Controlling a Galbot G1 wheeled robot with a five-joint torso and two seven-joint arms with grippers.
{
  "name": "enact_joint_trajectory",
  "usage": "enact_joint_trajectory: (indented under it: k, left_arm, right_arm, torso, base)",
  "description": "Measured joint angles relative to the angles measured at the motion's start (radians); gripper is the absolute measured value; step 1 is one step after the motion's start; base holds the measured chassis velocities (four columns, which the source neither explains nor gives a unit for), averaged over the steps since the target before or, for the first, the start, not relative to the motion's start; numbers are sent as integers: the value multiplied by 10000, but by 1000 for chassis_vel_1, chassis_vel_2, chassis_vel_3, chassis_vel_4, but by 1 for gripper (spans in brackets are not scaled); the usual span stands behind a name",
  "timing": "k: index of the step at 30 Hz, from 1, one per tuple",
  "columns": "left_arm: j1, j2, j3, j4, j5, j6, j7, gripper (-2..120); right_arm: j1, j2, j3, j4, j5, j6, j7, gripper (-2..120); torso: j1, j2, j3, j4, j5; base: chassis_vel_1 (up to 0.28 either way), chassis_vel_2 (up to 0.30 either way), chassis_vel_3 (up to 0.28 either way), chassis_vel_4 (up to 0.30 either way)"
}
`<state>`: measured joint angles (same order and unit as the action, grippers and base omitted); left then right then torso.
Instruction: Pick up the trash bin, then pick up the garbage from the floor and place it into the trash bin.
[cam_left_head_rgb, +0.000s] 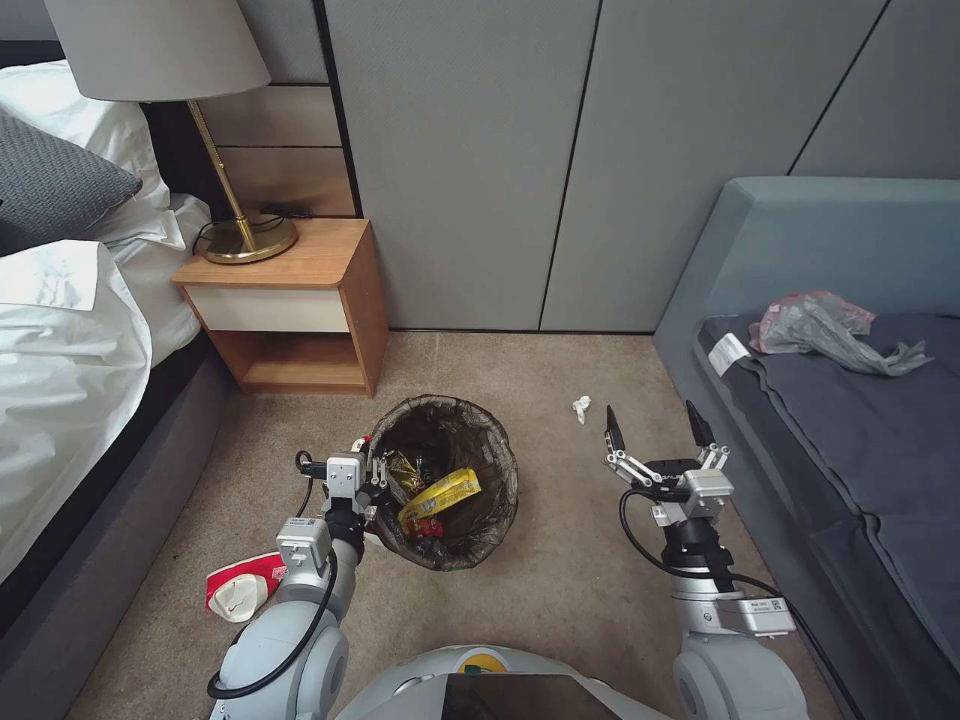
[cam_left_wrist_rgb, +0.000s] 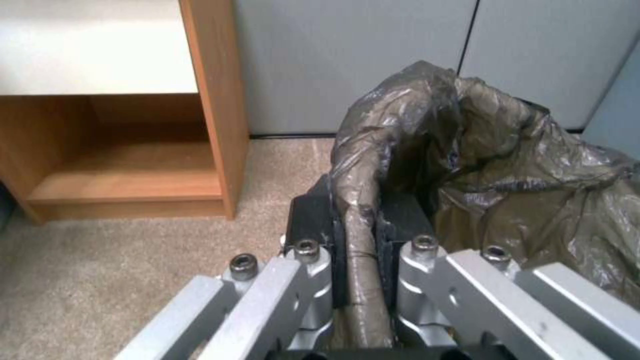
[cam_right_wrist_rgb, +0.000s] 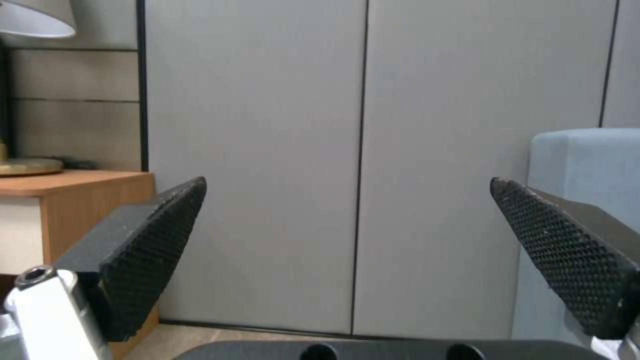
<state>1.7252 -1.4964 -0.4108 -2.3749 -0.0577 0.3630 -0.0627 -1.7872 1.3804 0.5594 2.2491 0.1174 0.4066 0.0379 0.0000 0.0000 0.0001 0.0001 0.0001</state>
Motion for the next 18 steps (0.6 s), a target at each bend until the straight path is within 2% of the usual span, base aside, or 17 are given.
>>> enact_joint_trajectory:
  k: [9,12,18]
  left_arm:
    - [1,0,0,0,0,0,0,7]
    - [1,0,5,-1,0,0,0,7]
    - [0,0,5,0,0,0,0,7]
  right_arm:
    - [125,-96,148,-89,153,-32,-69,100]
    - [122,-110,160,-97,173,-27,-109,100]
    - [109,-151,267,-98,197,93,-334,100]
  torso:
    - [0,0,-1,-1,-2]
    - [0,0,-2,-2,-1]
    - [0,0,0,1,0]
  base:
    - [-11,8,15,-12]
    - [-81,105,100,-81]
    - [-192,201,182,-187]
